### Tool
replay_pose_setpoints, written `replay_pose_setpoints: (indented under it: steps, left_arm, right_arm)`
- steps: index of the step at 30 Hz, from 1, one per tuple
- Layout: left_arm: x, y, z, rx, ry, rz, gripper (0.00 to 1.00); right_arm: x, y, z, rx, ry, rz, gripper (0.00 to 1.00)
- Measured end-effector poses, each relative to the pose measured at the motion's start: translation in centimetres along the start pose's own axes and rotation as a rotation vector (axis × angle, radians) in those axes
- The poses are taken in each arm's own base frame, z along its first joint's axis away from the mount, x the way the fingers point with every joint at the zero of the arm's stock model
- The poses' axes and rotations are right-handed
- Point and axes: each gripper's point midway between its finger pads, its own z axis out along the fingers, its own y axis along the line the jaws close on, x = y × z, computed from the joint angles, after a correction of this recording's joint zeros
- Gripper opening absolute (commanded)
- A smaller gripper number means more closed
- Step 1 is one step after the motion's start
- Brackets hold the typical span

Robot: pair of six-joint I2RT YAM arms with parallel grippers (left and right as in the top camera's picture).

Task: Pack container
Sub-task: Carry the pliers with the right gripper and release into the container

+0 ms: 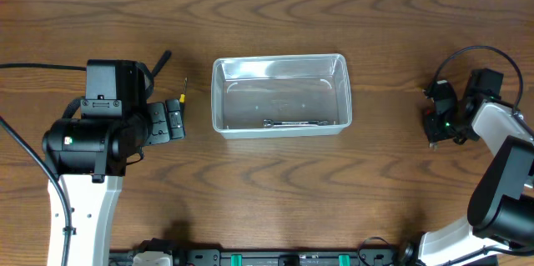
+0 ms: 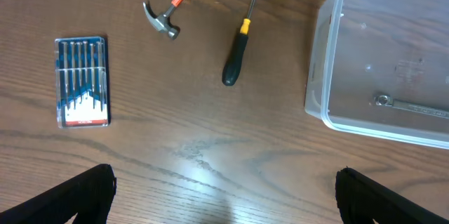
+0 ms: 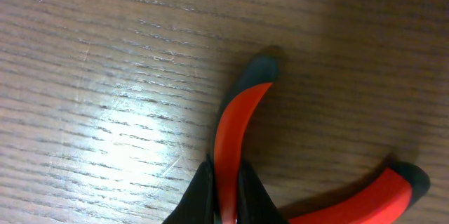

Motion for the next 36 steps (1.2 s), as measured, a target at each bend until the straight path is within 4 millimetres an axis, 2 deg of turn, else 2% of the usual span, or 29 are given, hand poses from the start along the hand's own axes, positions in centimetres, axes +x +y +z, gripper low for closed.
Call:
replay_pose_setpoints:
  steps: [3, 5, 8, 11, 13, 15, 16, 18, 20, 23, 25, 28, 30, 36]
  left_arm:
    - [0.0, 0.0, 0.0, 0.0, 0.001, 0.0, 0.98]
    - [0.0, 0.0, 0.0, 0.0, 0.001, 0.0, 0.98]
    - [0.0, 0.0, 0.0, 0.0, 0.001, 0.0, 0.98]
    - [0.0, 0.0, 0.0, 0.0, 0.0, 0.0, 0.98]
    - [0.0, 0.0, 0.0, 0.0, 0.001, 0.0, 0.98]
    - [0.0, 0.0, 0.0, 0.0, 0.0, 0.0, 0.98]
    - [0.0, 0.0, 0.0, 0.0, 0.001, 0.0, 0.98]
    - [0.0, 0.0, 0.0, 0.0, 0.0, 0.0, 0.98]
    - [0.0, 0.0, 0.0, 0.0, 0.0, 0.0, 0.98]
    - [0.0, 0.0, 0.0, 0.0, 0.0, 0.0, 0.98]
    - [0.0, 0.0, 0.0, 0.0, 0.0, 0.0, 0.98]
    - [0.0, 0.0, 0.0, 0.0, 0.0, 0.0, 0.98]
    - [0.0, 0.0, 0.0, 0.0, 0.0, 0.0, 0.98]
    - [0.0, 0.0, 0.0, 0.0, 0.0, 0.0, 0.98]
  right_arm:
    - [-0.5, 0.2, -0.4, -0.001, 0.012, 0.077, 0.01]
    - [-1.9, 0.1, -1.6, -0.001, 0.003, 0.118, 0.01]
    - [-6.3, 0.1, -4.8, 0.01, -0.053, 0.116, 0.01]
    - [-11.8, 1.6, -9.4, 0.023, -0.143, 0.041, 0.01]
    - [-15.6, 4.2, -13.0, 0.023, -0.23, -0.062, 0.01]
    - [-17.9, 7.4, -15.9, 0.009, -0.285, -0.191, 0.01]
    - [-19.1, 9.8, -17.5, 0.001, -0.324, -0.285, 0.01]
    - [-20.2, 14.5, -19.6, -0.022, -0.38, -0.468, 0.01]
    - [-20.3, 18.8, -20.4, -0.05, -0.406, -0.639, 0.01]
    - [-18.4, 24.9, -19.7, -0.114, -0.372, -0.923, 0.01]
    - [-17.4, 27.0, -18.7, -0.142, -0.342, -1.036, 0.01]
    - [-16.0, 28.6, -16.4, -0.18, -0.266, -1.148, 0.01]
    - [-15.3, 29.2, -14.0, -0.211, -0.201, -1.201, 0.01]
    - [-13.0, 29.5, -6.5, -0.294, 0.0, -1.243, 0.01]
